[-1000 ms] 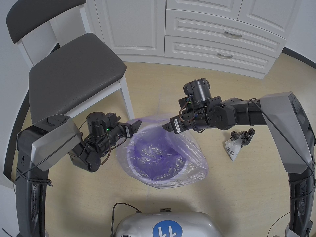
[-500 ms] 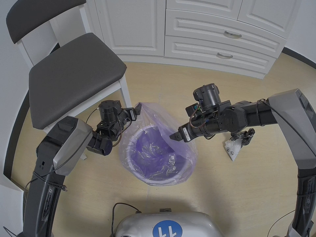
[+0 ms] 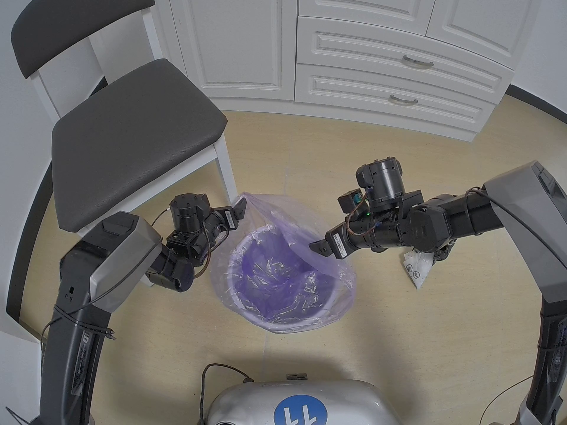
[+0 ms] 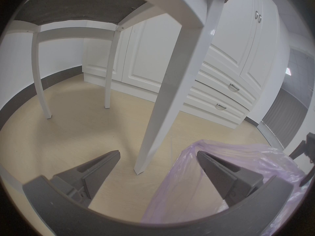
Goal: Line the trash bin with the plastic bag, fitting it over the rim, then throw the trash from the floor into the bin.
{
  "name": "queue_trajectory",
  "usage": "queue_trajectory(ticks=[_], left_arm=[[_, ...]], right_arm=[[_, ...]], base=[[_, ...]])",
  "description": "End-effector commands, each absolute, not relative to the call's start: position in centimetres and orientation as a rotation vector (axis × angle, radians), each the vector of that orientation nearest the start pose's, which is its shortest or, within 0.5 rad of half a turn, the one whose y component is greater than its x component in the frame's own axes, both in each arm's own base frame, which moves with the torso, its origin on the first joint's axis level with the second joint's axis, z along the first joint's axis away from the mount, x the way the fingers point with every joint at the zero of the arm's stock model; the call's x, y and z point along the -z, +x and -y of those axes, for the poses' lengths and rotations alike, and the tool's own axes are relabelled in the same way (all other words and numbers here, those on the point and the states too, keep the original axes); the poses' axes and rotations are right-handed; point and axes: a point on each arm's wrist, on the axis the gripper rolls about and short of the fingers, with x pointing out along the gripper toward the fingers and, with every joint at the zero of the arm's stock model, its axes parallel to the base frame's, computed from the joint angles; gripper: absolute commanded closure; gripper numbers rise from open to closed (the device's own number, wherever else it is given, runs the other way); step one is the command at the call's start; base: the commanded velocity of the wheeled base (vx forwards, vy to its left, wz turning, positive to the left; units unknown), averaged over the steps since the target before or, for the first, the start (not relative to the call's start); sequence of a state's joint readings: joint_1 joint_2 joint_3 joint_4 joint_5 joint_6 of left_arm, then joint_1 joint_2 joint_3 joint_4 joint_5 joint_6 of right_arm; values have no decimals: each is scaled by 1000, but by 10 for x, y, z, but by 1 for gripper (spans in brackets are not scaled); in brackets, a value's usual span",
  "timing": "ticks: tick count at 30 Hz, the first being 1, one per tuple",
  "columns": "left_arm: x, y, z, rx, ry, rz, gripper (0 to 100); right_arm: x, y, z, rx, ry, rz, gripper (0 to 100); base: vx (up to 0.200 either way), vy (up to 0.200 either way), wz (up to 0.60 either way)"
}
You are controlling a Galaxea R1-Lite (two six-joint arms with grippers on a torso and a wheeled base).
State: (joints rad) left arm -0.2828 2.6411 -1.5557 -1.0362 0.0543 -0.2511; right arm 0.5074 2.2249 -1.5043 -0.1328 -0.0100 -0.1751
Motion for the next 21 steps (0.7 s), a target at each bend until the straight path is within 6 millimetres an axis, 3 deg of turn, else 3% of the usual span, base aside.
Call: queue_trajectory(ticks=[1, 10, 21], left_arm=[[-48, 479, 131, 241, -248, -46, 0], [-61, 454, 124, 301, -234, -98, 0], [-59, 459, 109, 304, -226, -113, 0]], right_arm=[[-105, 390, -213, -533, -362, -564, 0], [-97, 388, -209, -526, -401, -589, 0], [-90, 420, -196, -426, -401, -464, 0]], base=[[0, 0, 0], [0, 0, 0], [0, 0, 0]])
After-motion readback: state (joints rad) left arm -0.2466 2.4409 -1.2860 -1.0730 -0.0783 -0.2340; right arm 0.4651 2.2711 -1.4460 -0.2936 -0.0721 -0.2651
